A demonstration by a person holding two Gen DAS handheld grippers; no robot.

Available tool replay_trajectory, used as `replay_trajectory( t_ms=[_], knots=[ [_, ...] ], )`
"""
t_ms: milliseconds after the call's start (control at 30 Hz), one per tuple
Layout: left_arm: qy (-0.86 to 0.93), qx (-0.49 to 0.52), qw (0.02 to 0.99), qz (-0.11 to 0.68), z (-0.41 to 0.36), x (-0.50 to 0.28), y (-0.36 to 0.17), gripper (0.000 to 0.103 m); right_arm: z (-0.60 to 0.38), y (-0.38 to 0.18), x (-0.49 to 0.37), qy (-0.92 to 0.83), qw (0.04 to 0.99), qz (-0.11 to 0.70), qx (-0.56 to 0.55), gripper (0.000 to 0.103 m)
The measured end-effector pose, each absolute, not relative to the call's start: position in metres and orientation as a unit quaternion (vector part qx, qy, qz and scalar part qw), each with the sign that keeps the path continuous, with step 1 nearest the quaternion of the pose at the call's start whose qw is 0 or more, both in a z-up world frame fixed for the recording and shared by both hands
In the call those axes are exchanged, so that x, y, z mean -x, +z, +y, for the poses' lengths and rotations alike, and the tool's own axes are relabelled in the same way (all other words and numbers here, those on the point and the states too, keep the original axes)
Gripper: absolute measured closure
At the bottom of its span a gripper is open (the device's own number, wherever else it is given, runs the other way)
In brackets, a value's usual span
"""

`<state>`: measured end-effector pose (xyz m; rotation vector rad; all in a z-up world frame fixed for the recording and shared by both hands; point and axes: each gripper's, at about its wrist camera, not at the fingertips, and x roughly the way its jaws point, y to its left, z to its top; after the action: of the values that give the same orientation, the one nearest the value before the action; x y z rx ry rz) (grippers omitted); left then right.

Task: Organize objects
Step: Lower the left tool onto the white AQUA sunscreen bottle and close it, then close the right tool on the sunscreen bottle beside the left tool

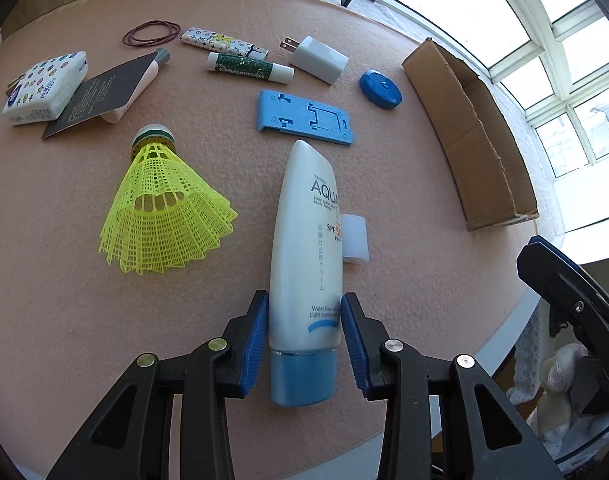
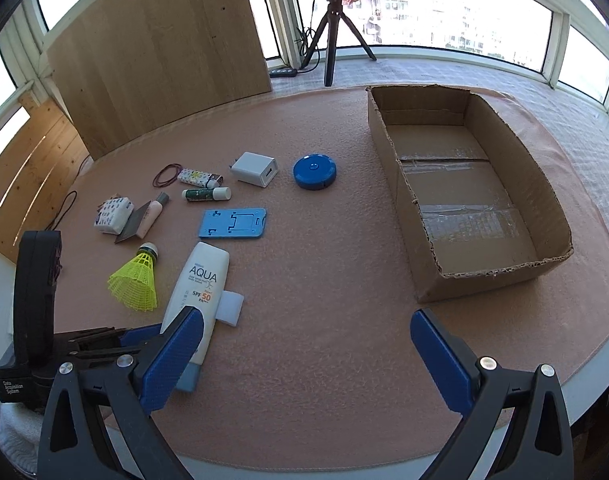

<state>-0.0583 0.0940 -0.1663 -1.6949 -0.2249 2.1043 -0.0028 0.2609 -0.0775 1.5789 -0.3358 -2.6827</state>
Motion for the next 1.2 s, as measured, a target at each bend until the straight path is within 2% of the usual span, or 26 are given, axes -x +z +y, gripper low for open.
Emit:
replay_trajectory(
  t_ms=[67,167,267,333,500,700,767,967,1100,1200],
  knots=[
    [0.764,0.609,0.205,-0.057,0.093,0.054,-0.164,0.046,0.256,-0.085,0.007,-0.846,0.025,-0.121,-0.519,0.007],
    [0.773,0.602,0.199,-0.037,0.089,0.051,-0.157,0.039,0.248,-0.098,0.013,-0.828,0.052,-0.141,-0.54,0.013],
    [0.775,0.597,0.206,-0.032,0.084,0.048,-0.151,0.038,0.239,-0.111,0.018,-0.812,0.075,-0.157,-0.557,0.021],
    [0.775,0.595,0.211,-0.029,0.083,0.049,-0.149,0.038,0.235,-0.12,0.023,-0.798,0.089,-0.174,-0.57,0.031],
    [0.765,0.6,0.231,-0.031,0.081,0.048,-0.147,0.04,0.226,-0.136,0.032,-0.767,0.124,-0.213,-0.593,0.043],
    [0.756,0.603,0.25,-0.043,0.089,0.053,-0.154,0.04,0.218,-0.151,0.04,-0.739,0.145,-0.244,-0.611,0.046],
    [0.752,0.607,0.251,-0.056,0.088,0.054,-0.156,0.047,0.216,-0.156,0.043,-0.732,0.151,-0.25,-0.616,0.049],
    [0.748,0.61,0.252,-0.066,0.088,0.055,-0.158,0.051,0.209,-0.157,0.05,-0.728,0.161,-0.244,-0.62,0.053],
    [0.747,0.612,0.251,-0.068,0.089,0.054,-0.161,0.057,0.205,-0.158,0.052,-0.721,0.18,-0.242,-0.624,0.064],
    [0.749,0.611,0.248,-0.067,0.087,0.052,-0.159,0.056,0.202,-0.156,0.052,-0.721,0.186,-0.234,-0.626,0.066]
  ],
)
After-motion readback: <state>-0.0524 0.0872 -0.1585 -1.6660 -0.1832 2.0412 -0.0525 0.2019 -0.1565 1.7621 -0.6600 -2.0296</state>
